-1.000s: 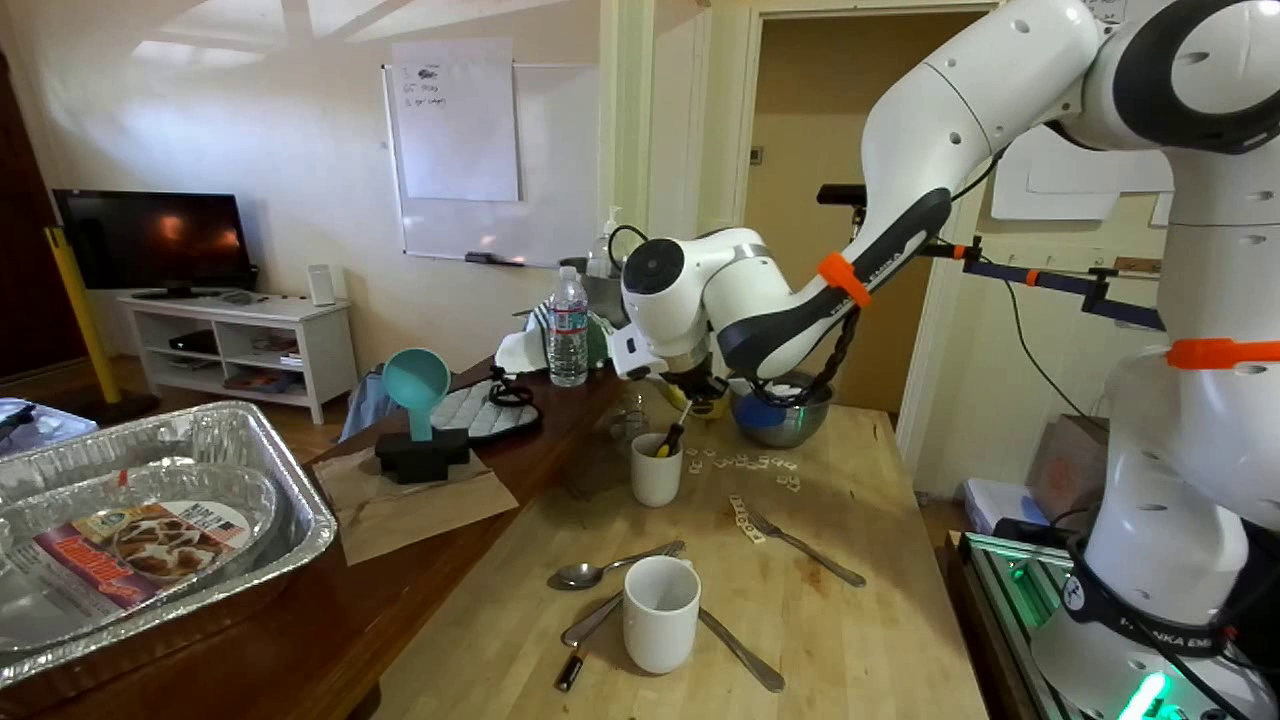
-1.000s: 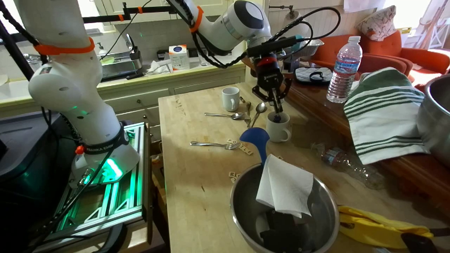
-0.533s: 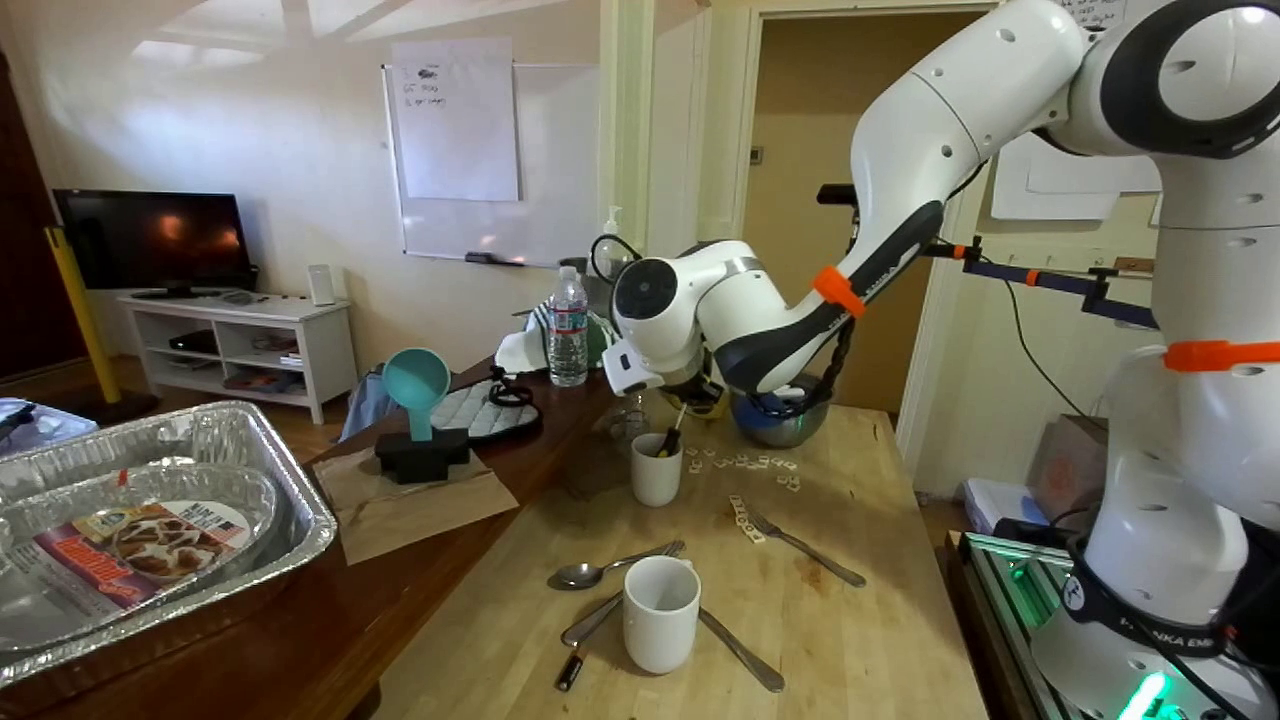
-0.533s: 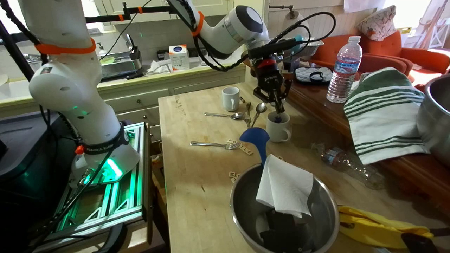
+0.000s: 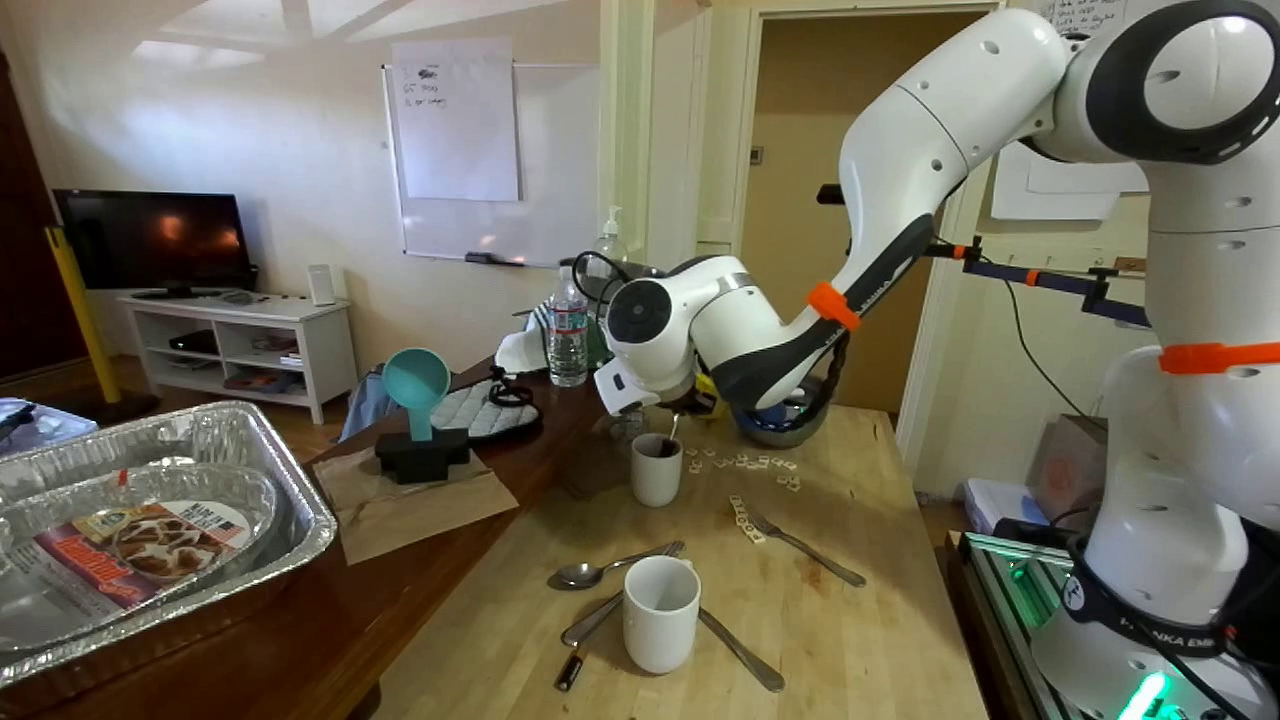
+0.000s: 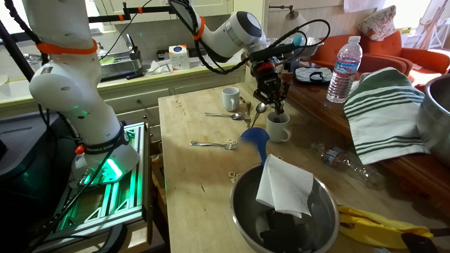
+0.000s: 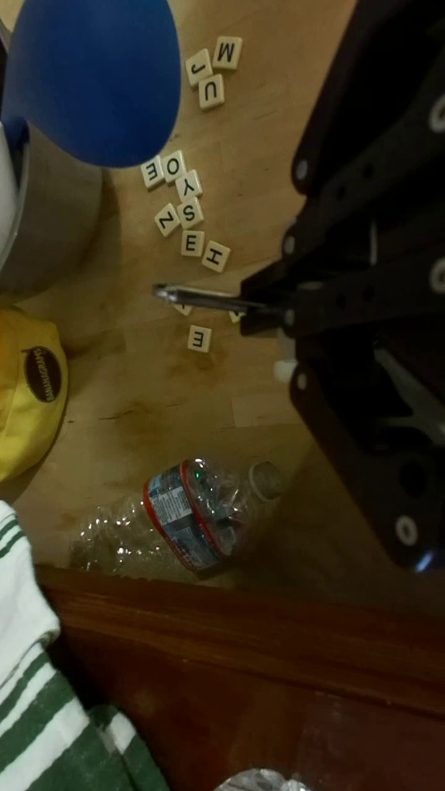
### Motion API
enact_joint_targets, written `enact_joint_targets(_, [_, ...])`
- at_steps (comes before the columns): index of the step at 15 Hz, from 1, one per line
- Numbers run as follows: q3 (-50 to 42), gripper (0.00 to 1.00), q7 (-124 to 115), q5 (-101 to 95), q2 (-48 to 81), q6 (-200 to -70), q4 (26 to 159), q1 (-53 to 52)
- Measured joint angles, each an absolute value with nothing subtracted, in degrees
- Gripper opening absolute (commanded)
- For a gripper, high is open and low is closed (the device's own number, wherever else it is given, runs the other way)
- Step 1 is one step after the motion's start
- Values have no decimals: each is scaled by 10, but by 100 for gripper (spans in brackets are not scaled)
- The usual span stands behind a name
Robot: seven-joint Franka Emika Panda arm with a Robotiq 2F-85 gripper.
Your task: Put the screwdriver inside the white mug to the right
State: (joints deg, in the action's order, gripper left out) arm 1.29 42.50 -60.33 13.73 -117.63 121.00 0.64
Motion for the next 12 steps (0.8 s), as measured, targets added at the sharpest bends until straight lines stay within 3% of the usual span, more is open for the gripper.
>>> enact_joint_targets(7, [14, 2, 429, -605, 144, -1176, 1207, 7])
enact_joint_targets(8, [14, 33, 429, -605, 144, -1176, 1207, 7])
enact_joint_targets(10, [14, 38, 429, -605, 144, -1176, 1207, 7])
enact_joint_targets(12, [14, 54, 429, -605, 145, -1176, 1207, 7])
